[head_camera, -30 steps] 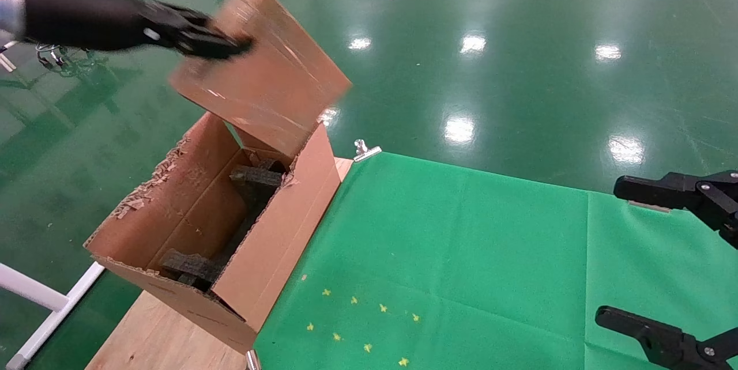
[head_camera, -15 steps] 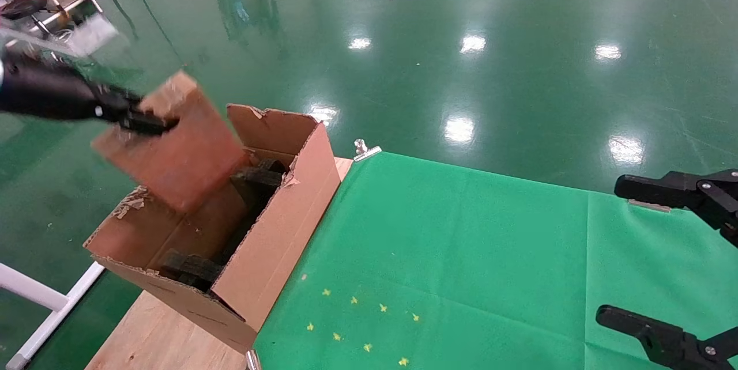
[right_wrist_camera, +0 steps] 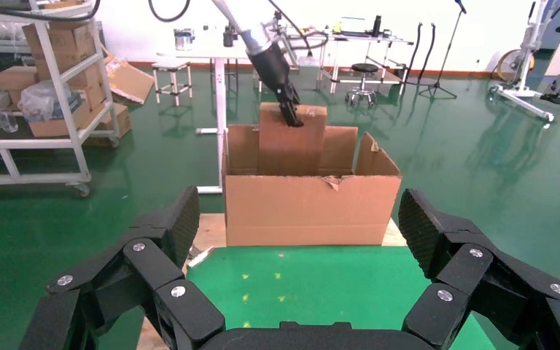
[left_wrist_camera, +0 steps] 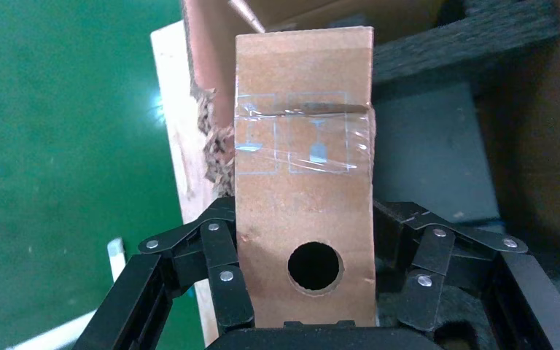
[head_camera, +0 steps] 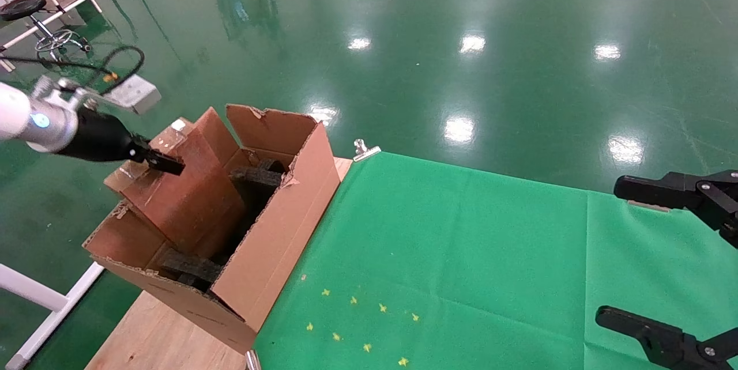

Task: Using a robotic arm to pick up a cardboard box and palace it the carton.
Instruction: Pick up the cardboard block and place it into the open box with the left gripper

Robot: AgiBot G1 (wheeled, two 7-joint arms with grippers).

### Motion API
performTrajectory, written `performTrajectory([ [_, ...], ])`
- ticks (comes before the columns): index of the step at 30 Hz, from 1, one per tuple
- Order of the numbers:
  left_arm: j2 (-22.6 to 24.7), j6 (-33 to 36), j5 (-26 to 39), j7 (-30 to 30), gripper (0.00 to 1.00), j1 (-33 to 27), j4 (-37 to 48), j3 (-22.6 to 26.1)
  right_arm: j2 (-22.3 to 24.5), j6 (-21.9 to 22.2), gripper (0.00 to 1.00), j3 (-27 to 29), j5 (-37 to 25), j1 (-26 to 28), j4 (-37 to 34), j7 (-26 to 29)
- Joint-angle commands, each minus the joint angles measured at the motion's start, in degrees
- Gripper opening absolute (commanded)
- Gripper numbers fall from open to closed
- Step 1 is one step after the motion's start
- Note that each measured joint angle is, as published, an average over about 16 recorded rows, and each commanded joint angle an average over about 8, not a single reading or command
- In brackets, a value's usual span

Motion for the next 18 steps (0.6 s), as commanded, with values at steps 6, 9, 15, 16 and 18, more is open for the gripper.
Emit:
performTrajectory([
  [6, 2.2, -6.5, -0.2, -3.3, 0.0, 2.9, 2.7, -0.2, 0.0, 0.0, 1.0, 0.0, 0.0, 0.0, 0.0, 0.0],
  [9, 3.3, -8.5, 0.1, -5.5, 0.0, 3.8, 3.6, 0.0, 0.0, 0.0, 1.0, 0.0, 0.0, 0.0, 0.0, 0.0],
  [15, 5.6, -11.9, 1.0, -9.8, 0.0, 6.3, 4.8, 0.7, 0.0, 0.0, 1.0, 0.0, 0.0, 0.0, 0.0, 0.0],
  [16, 6.0, -12.4, 1.1, -10.3, 0.0, 6.8, 4.9, 0.8, 0.0, 0.0, 1.0, 0.0, 0.0, 0.0, 0.0, 0.0],
  [18, 6.6, -13.3, 1.3, -11.2, 0.0, 7.9, 5.0, 0.9, 0.0, 0.0, 1.0, 0.0, 0.0, 0.0, 0.0, 0.0],
])
